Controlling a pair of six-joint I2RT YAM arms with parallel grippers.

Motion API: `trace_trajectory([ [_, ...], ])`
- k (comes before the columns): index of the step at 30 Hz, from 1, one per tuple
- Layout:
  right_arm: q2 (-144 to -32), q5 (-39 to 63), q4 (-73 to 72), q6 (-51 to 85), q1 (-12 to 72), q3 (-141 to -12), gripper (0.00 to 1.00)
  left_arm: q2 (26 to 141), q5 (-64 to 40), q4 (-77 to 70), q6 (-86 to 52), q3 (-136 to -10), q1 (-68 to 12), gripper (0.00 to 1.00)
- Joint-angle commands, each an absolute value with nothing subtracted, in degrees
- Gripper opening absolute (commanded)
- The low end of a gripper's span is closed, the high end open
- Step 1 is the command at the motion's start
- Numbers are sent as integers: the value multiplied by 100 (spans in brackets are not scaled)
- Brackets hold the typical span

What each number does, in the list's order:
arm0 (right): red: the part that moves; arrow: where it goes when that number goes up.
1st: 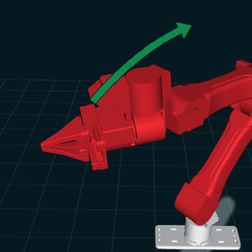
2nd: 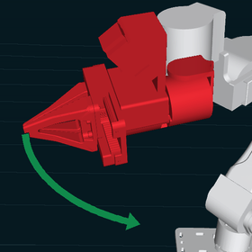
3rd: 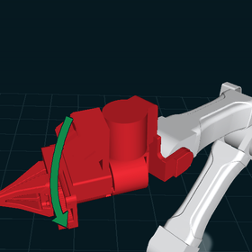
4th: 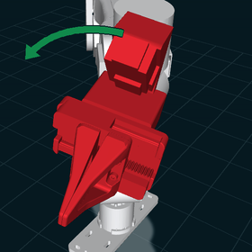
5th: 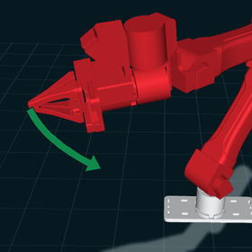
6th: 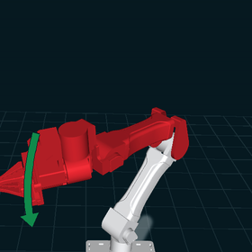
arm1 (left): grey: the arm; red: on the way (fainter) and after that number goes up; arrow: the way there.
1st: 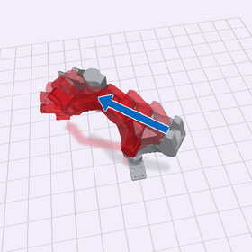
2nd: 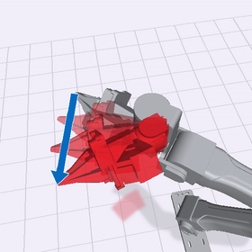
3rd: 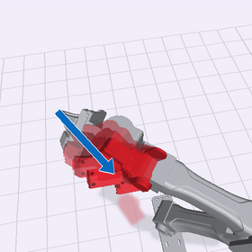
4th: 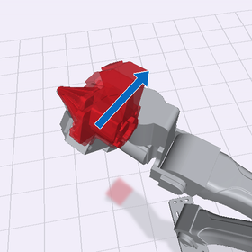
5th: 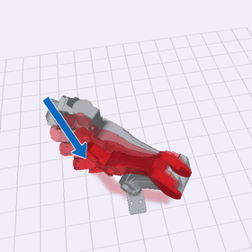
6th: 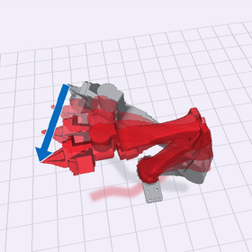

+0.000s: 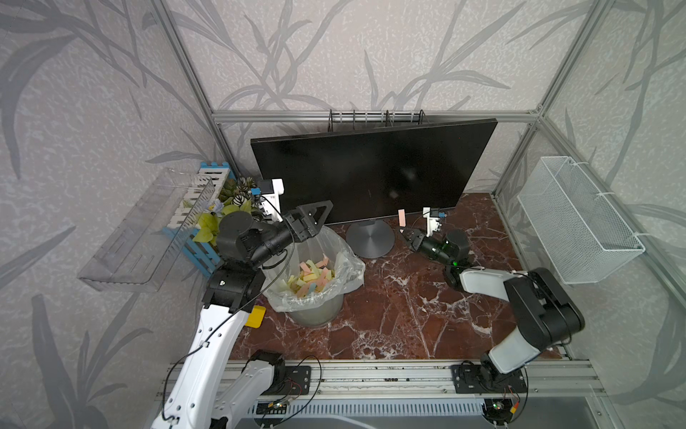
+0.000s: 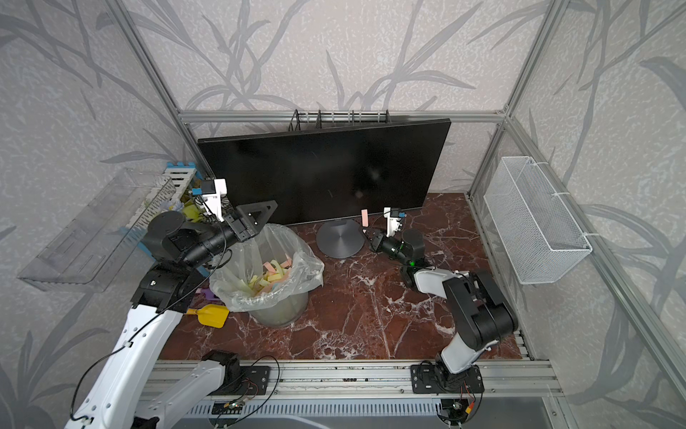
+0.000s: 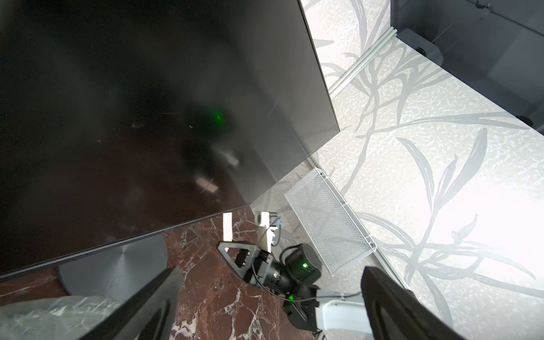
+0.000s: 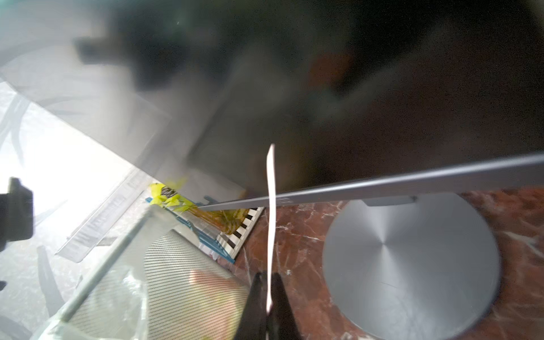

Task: Remove the sticky note from the monitor
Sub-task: Tear off the sticky note from the monitor, then place the sticky note in the trash bin.

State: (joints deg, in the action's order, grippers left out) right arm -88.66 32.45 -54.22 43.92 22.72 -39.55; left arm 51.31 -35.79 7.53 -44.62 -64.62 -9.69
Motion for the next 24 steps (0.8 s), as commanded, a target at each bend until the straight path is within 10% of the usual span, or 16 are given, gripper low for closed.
trace_trajectory([
  [1, -7951, 3048, -3257, 3257, 2854, -4559, 0, 4930, -2840, 1000, -4340, -6491, -984, 100],
  [10, -8134, 2717, 740, 1793, 4287, -7408, 0, 4931, -1105, 1594, -4436, -6915, -658, 100],
  [24, -10399, 2395, 3139, 1055, 5823, -10497, 0, 5509, -1784, 1040, -5056, -7423, 650, 100],
])
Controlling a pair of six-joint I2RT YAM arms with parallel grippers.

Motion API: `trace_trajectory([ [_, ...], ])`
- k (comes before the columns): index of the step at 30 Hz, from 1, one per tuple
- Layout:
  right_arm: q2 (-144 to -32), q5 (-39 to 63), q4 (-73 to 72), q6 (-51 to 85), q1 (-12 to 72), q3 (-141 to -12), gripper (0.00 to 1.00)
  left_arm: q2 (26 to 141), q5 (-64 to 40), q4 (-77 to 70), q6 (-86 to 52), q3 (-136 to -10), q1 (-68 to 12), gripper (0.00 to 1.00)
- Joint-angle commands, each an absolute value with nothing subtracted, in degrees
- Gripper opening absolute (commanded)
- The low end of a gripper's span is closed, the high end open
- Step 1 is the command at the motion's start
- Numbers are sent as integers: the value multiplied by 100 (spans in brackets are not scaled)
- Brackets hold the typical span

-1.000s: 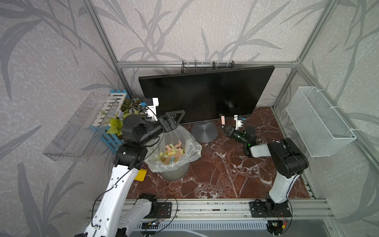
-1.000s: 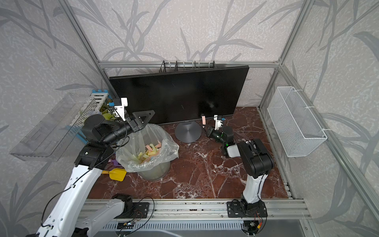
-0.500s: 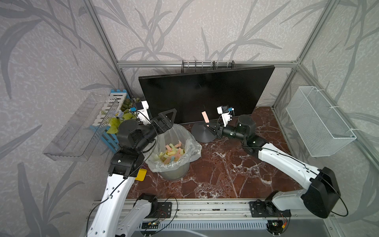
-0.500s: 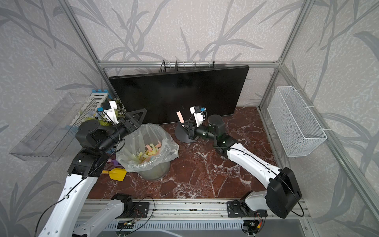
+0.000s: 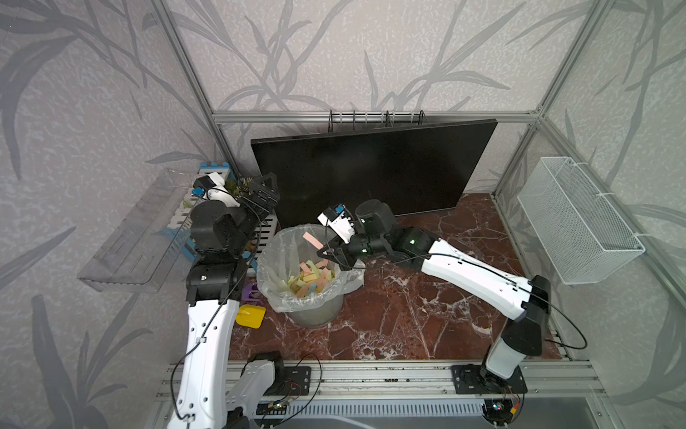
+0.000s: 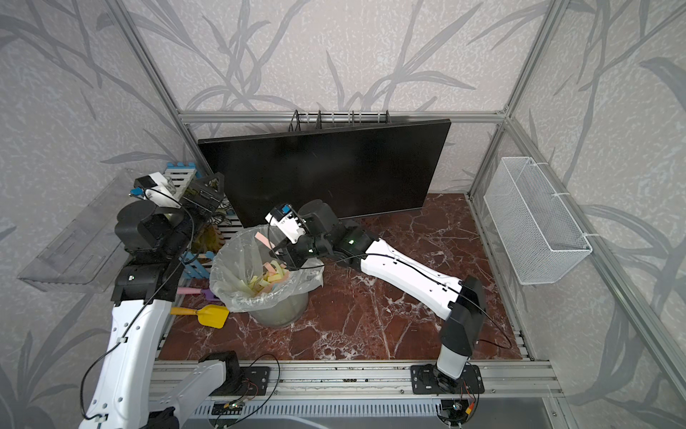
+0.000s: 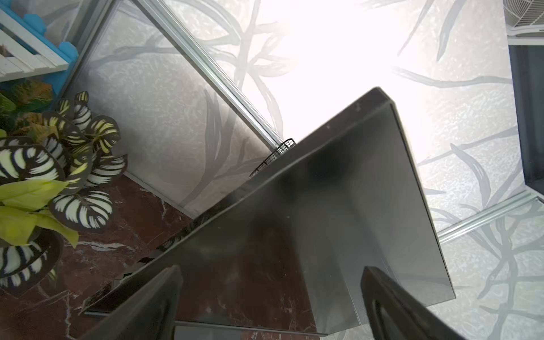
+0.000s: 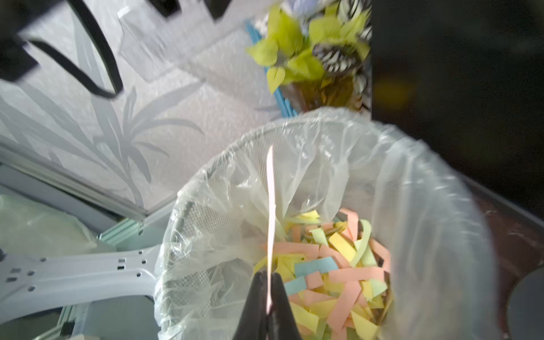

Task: Remove the sticky note from the monitor
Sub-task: Place the sticky note in the trash bin.

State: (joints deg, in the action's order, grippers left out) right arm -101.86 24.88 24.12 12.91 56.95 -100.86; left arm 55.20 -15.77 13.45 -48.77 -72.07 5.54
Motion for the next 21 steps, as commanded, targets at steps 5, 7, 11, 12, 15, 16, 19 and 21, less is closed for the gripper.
trace_trajectory([
  [5, -11021, 2400, 3565, 1006, 5930, -11197, 0, 5504, -1873, 920, -5180, -7505, 792, 100],
  [7, -11269, 2397, 3785, 989, 5958, -11545, 0, 5496, -1916, 870, -5217, -7527, 820, 100],
  [11, -11909, 2316, 4355, 880, 5996, -12457, 14, 5482, -1994, 779, -5298, -7548, 867, 100],
  [12, -12050, 2286, 4525, 853, 5997, -12701, 22, 5484, -2021, 764, -5312, -7556, 876, 100],
  [15, -12375, 2204, 4867, 788, 6007, -13239, 44, 5485, -2088, 709, -5351, -7567, 879, 100],
  [16, -12444, 2184, 4920, 766, 6009, -13351, 48, 5484, -2106, 695, -5360, -7574, 879, 100],
  [19, -12534, 2175, 4989, 779, 6004, -13648, 56, 5489, -2168, 636, -5395, -7552, 888, 100],
  [21, -12581, 2171, 5048, 782, 6005, -13864, 59, 5505, -2204, 603, -5412, -7548, 888, 100],
])
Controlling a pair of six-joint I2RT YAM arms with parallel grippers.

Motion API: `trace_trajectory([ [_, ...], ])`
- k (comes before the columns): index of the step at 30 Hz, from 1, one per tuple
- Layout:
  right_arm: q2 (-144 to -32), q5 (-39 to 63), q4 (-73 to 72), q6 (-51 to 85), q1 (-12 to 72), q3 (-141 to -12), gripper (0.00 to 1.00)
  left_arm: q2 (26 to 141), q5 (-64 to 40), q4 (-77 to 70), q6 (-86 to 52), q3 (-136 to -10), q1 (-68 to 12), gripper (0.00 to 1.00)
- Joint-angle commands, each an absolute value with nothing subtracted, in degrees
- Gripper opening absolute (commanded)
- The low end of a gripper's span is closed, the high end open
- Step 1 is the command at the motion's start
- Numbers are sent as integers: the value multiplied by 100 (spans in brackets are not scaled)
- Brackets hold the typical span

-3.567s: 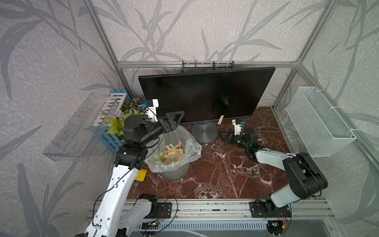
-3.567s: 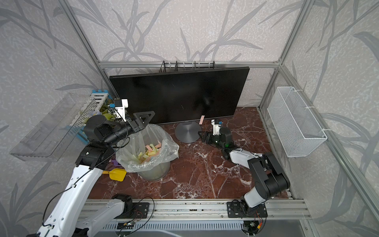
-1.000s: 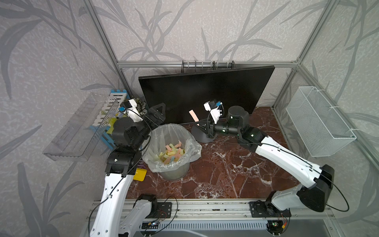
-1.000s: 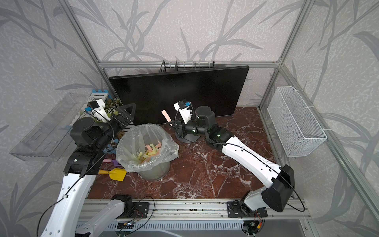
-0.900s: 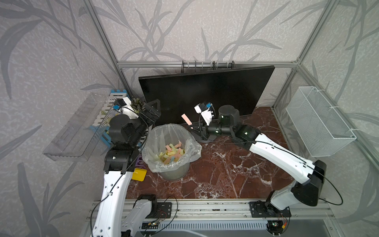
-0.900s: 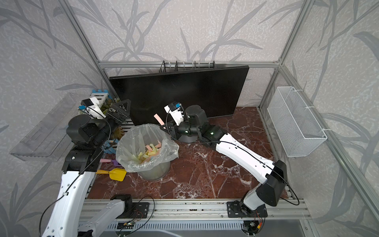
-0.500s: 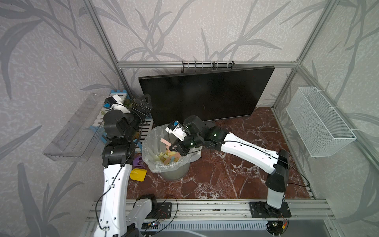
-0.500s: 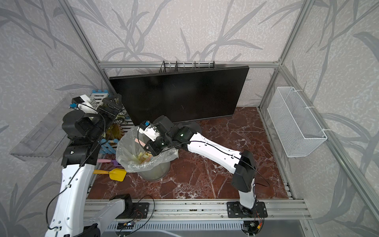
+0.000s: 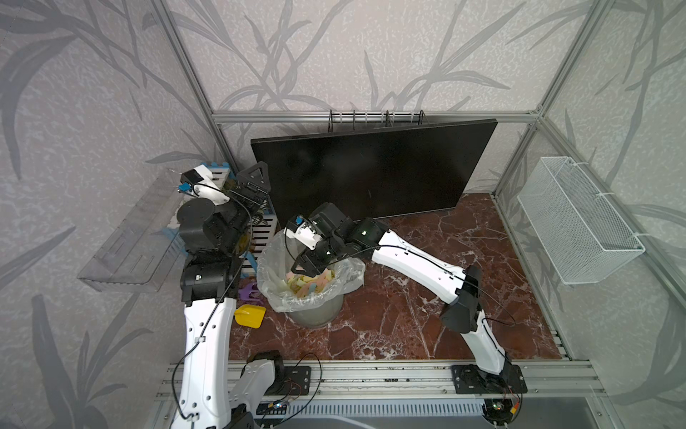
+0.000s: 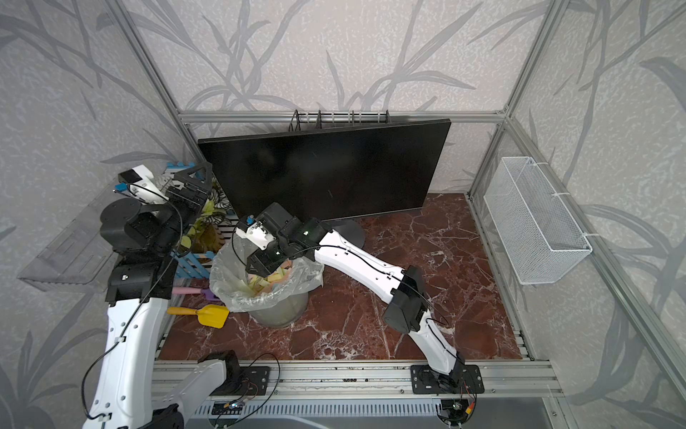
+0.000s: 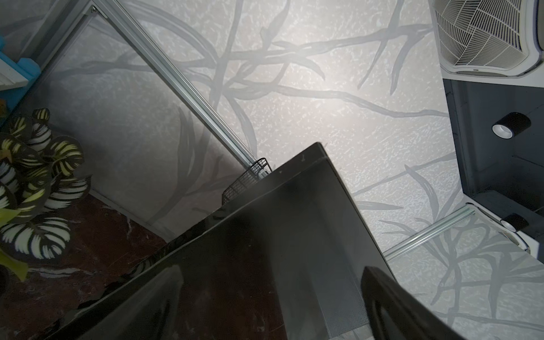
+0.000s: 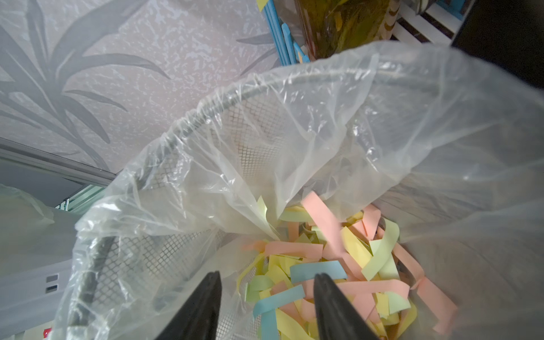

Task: Remove the sticky note from the monitor
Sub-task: Place the sticky note in the trash bin, then reset both arms

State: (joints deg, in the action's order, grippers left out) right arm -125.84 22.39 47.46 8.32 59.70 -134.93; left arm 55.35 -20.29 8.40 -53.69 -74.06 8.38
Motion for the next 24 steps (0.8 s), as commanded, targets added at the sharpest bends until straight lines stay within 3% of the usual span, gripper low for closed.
trace_trajectory([
  [1, -12596, 2164, 5067, 770, 6004, -13937, 61, 5502, -2218, 586, -5420, -7542, 888, 100],
  [13, -11805, 1855, 5146, 684, 5948, -14079, 68, 5511, -2510, 616, -5047, -7677, 867, 100],
  [24, -10365, 1447, 4598, 851, 5245, -12159, 70, 5622, -2510, 1498, -4109, -7849, 454, 100],
])
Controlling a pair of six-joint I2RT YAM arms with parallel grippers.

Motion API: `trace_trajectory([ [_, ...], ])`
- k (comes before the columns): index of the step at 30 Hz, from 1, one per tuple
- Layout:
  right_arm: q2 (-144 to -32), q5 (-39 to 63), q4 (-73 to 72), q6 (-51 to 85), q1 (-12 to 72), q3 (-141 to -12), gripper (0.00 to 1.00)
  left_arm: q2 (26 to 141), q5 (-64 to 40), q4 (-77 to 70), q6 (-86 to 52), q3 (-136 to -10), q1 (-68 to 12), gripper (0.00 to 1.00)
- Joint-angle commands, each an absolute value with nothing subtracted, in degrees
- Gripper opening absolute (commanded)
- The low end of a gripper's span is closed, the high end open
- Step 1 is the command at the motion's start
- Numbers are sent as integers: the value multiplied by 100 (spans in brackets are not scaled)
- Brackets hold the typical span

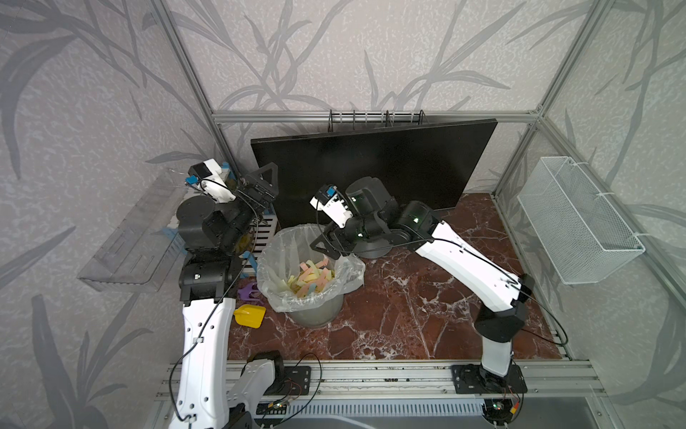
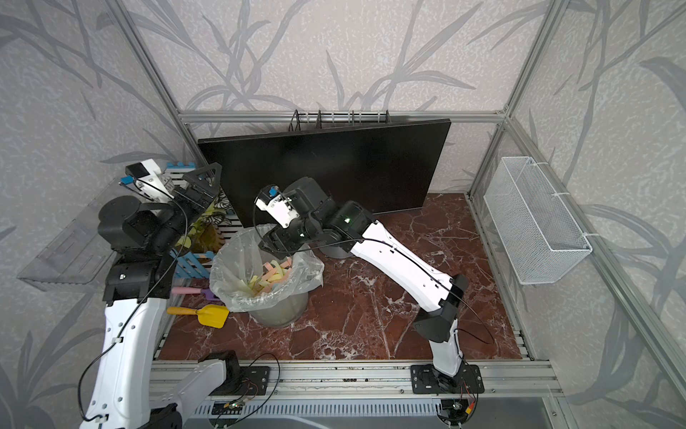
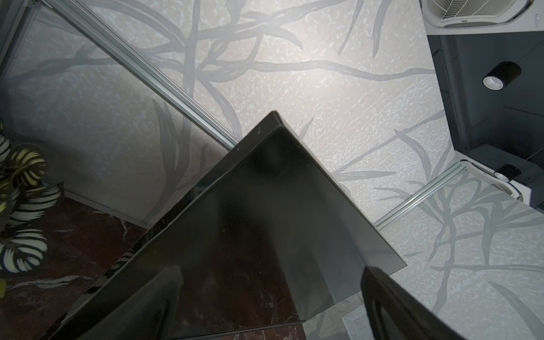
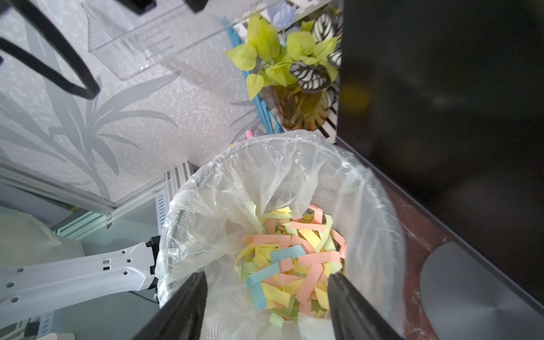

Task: Remove the sticky note from the monitor
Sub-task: Reset both arms

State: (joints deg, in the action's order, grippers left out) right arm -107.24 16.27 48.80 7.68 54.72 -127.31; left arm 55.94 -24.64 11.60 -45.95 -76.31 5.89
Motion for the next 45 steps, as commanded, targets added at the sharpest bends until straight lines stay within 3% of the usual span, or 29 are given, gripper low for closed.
trace_trajectory([
  [1, -10147, 1421, 4468, 890, 5077, -11853, 70, 5633, -2429, 1643, -3967, -7908, 382, 100],
  [10, -8043, 1584, 3386, 1542, 3754, -9065, 75, 5552, -1061, 2831, -2759, -8128, -527, 100],
  [16, -7588, 1833, 3461, 1671, 3331, -8530, 76, 5369, 366, 3712, -2312, -7985, -615, 100],
  [25, -8890, 2030, 4014, 1793, 3966, -9867, 76, 4873, 508, 3645, -2342, -7315, -615, 100],
  [38, -11302, 1320, 5681, 1559, 4765, -12666, 71, 4913, 299, 3413, -2358, -7304, -615, 100],
  [45, -12433, 1246, 6613, 1432, 4885, -14153, 62, 4887, 234, 3345, -2339, -7276, -615, 100],
])
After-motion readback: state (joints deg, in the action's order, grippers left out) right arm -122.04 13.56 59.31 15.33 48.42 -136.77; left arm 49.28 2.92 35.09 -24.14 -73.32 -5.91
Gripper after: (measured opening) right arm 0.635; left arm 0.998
